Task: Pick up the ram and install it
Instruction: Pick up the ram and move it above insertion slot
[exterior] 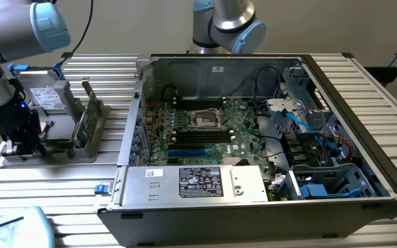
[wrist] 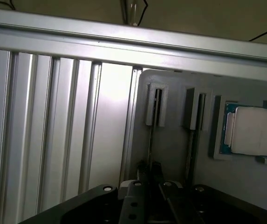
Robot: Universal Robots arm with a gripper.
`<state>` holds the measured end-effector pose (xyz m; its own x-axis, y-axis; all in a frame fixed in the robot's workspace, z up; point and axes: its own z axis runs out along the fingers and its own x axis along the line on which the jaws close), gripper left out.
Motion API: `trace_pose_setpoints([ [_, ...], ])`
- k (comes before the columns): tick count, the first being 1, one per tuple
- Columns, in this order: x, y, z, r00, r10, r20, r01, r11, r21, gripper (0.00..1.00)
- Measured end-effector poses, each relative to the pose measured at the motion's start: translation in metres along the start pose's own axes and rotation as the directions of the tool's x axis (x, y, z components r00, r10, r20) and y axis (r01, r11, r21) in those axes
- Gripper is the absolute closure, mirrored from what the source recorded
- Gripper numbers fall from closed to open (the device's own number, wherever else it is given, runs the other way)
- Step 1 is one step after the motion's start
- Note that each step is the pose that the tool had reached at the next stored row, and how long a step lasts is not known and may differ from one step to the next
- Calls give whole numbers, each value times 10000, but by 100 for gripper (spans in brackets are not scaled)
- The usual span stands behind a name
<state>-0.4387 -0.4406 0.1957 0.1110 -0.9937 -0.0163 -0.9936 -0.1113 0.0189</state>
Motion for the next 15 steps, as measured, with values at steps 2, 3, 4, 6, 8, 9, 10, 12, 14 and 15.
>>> trace_pose_setpoints([
  [2, 1, -13, -8, 10000, 0, 3, 0, 10000, -22, 85],
  [3, 1, -17, -12, 10000, 1, 4, -1, 10000, -30, 85],
  [4, 2, -21, -17, 10000, 1, 4, -1, 10000, -41, 85],
  [6, 3, -30, -24, 10000, 1, 6, -1, 10000, -58, 85],
  [8, 4, -35, -26, 10000, 1, 7, -1, 10000, -69, 85],
  [9, 4, -35, -26, 10000, 1, 7, -1, 10000, -69, 85],
  [10, 4, -35, -26, 10000, 2, 7, -2, 10000, -70, 85],
  [12, 4, -36, -26, 10000, 2, 7, -2, 10000, -71, 85],
  [14, 4, -36, -26, 10000, 1, 7, -1, 10000, -71, 85],
  [15, 4, -36, -26, 10000, 1, 7, -1, 10000, -71, 85],
])
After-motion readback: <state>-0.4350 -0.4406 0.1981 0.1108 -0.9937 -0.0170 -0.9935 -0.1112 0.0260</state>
